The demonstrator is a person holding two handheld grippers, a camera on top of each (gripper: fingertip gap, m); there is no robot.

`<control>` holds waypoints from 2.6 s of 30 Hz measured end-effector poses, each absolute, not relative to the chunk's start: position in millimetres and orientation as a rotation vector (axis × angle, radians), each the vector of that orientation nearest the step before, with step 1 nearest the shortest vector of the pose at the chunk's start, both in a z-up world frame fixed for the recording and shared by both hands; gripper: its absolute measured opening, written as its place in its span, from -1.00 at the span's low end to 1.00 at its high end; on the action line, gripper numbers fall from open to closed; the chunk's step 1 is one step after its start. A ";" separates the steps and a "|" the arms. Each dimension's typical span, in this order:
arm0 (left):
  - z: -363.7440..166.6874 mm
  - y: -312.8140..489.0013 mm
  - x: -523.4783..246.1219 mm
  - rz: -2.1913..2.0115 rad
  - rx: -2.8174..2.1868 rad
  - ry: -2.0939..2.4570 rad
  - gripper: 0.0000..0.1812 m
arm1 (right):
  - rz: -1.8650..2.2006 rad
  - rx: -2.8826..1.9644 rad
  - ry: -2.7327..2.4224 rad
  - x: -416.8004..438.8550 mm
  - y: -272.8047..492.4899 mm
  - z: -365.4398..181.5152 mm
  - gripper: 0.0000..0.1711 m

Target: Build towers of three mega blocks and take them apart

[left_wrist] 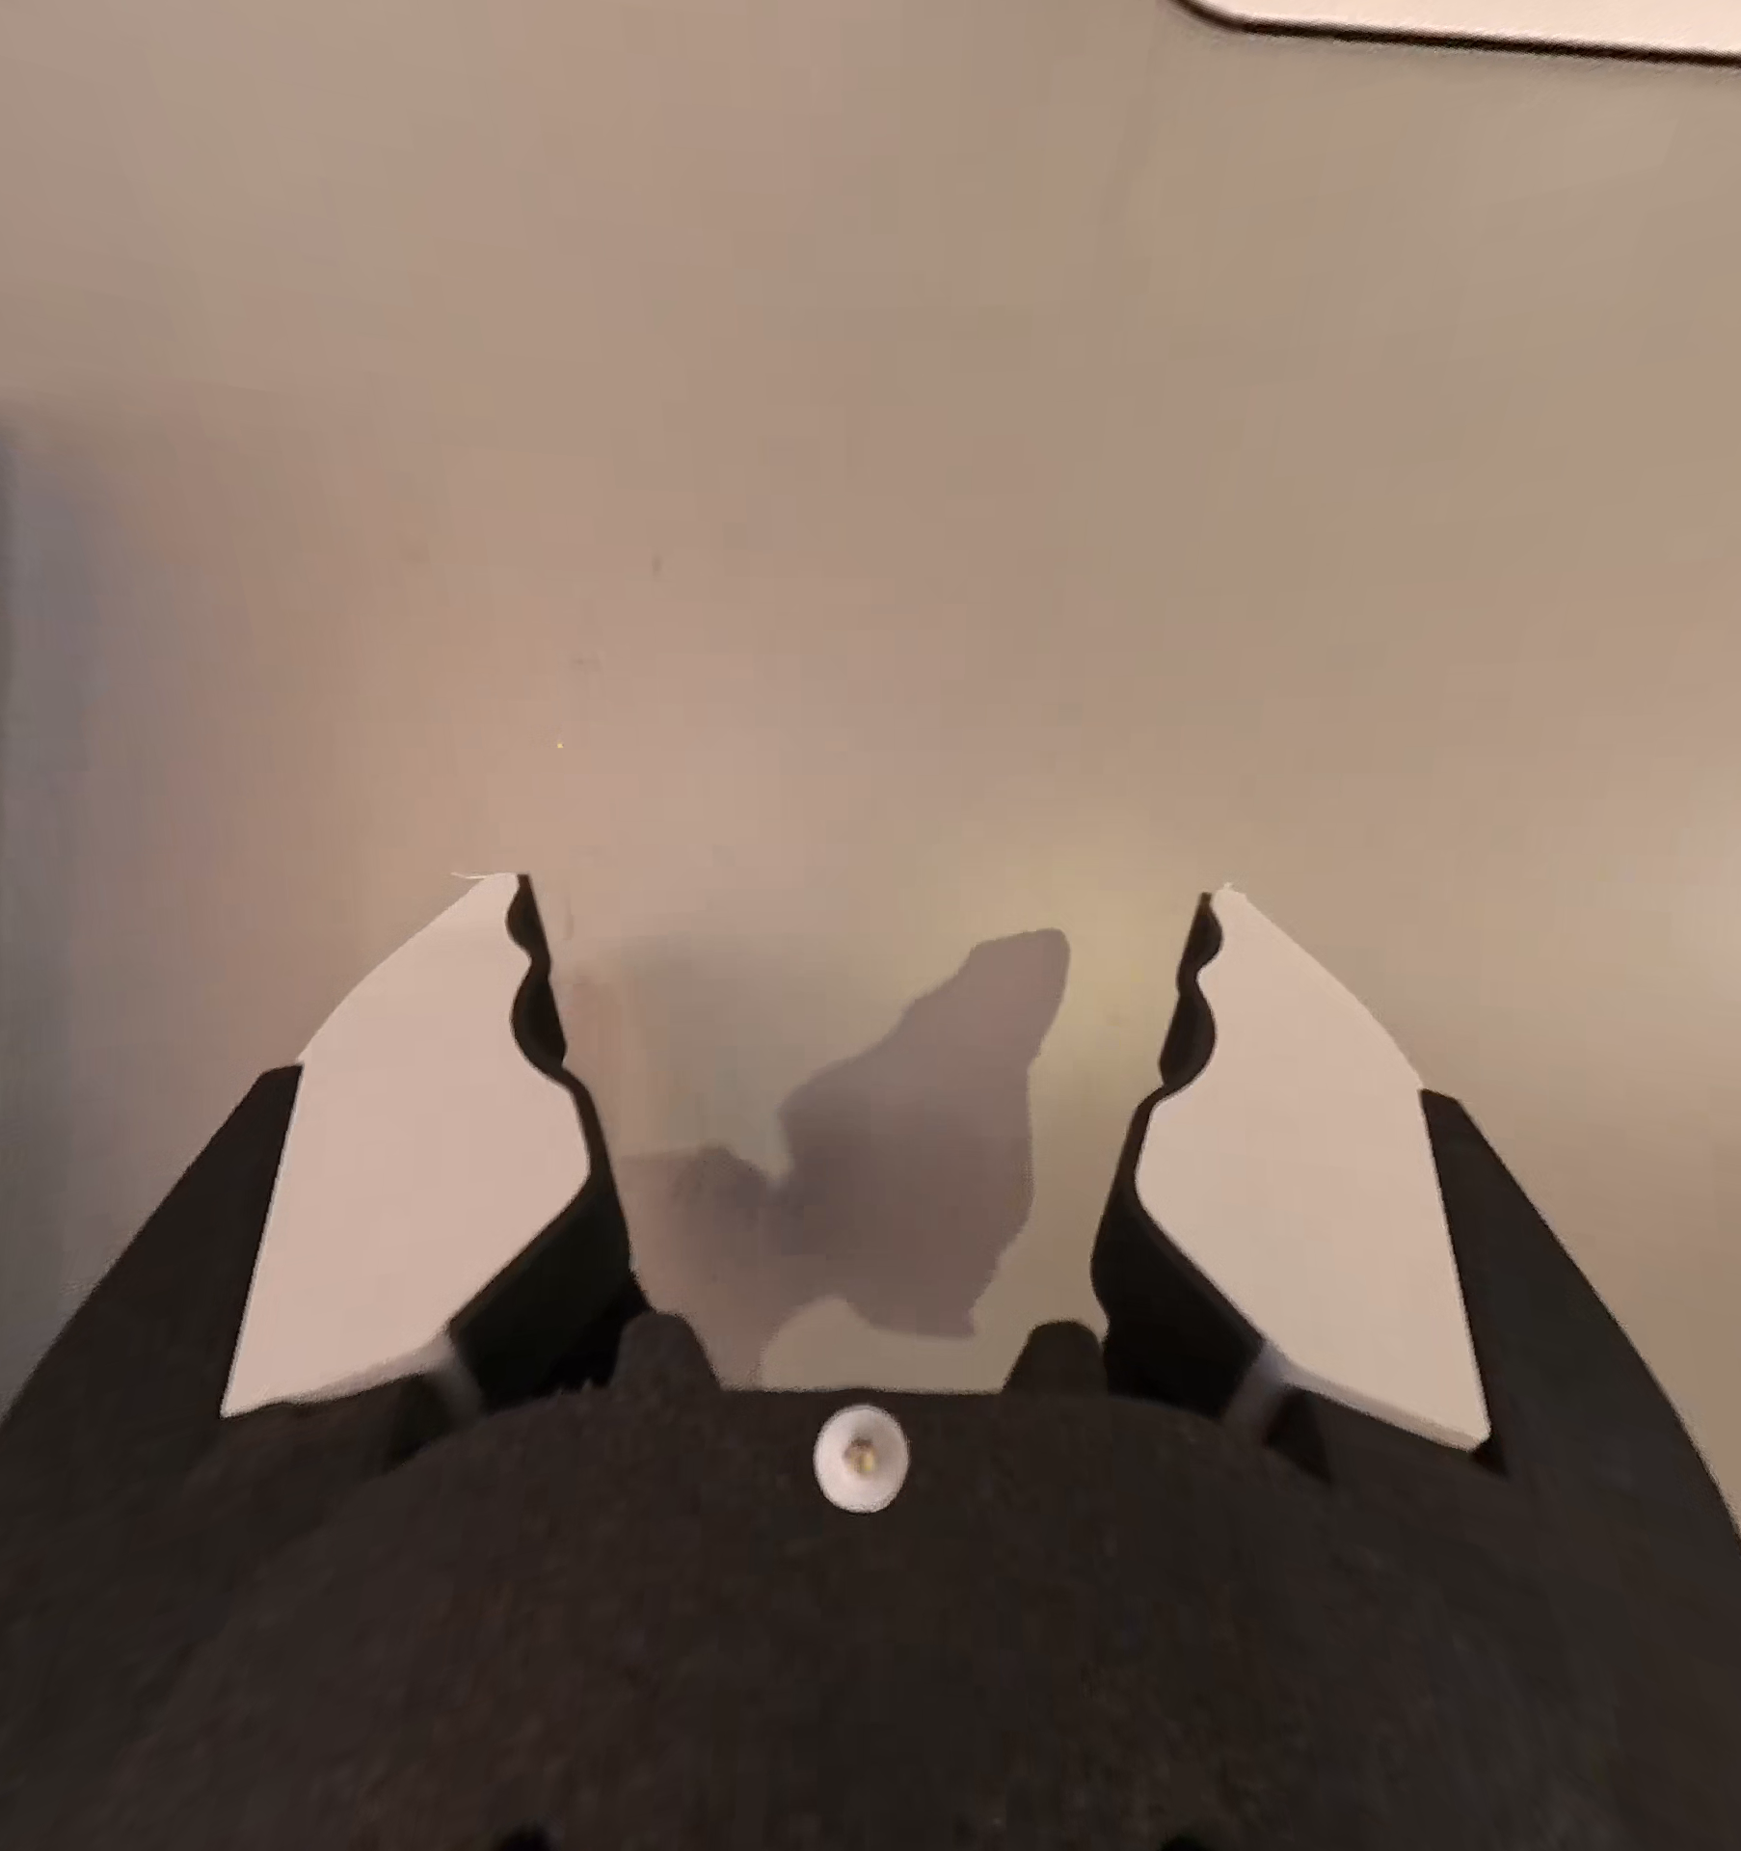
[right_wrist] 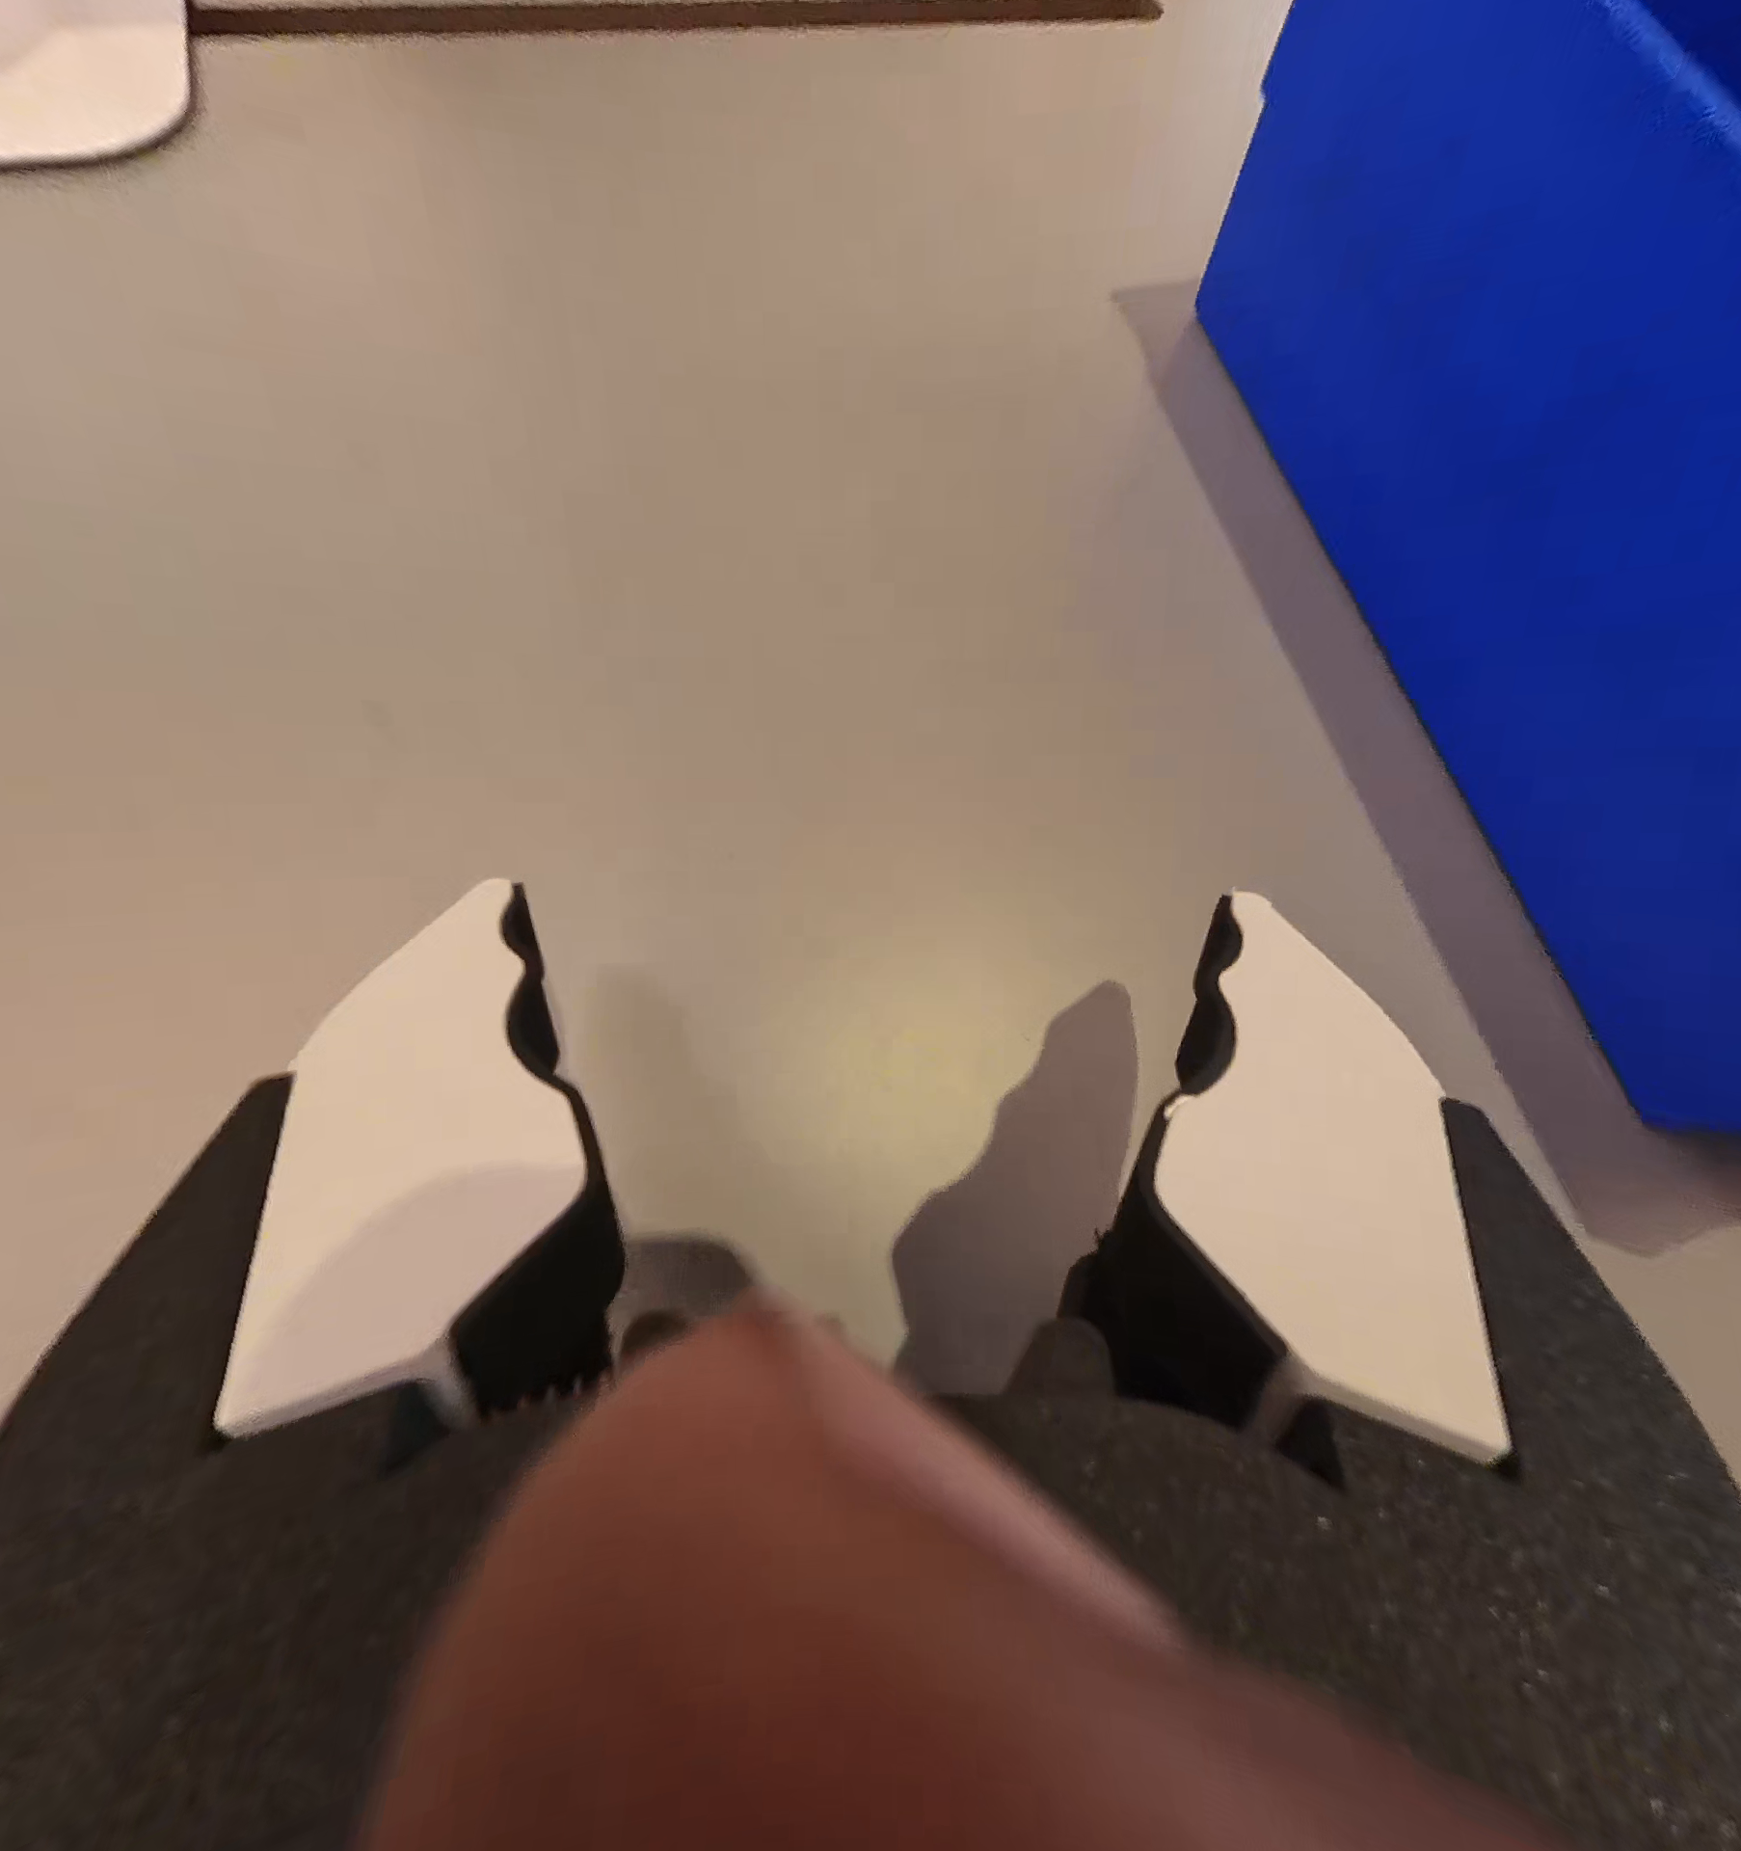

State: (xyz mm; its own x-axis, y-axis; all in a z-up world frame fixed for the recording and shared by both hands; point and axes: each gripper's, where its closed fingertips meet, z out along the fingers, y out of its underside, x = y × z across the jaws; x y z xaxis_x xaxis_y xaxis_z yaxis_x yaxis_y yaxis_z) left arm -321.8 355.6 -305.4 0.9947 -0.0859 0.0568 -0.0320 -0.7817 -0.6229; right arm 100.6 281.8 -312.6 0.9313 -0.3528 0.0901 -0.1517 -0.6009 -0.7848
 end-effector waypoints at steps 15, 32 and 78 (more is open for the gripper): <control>-343.2 359.1 -336.1 -0.040 -2.530 0.083 0.29 | -0.258 -2.371 0.270 89.6 291.1 -338.8 0.37; -346.3 372.0 -338.9 -0.057 -2.446 0.131 0.50 | -0.145 -2.409 0.387 94.4 286.4 -348.0 0.53; -348.4 370.6 -337.7 -0.090 -2.449 0.225 0.58 | -0.104 -2.444 0.291 91.5 292.1 -351.4 0.71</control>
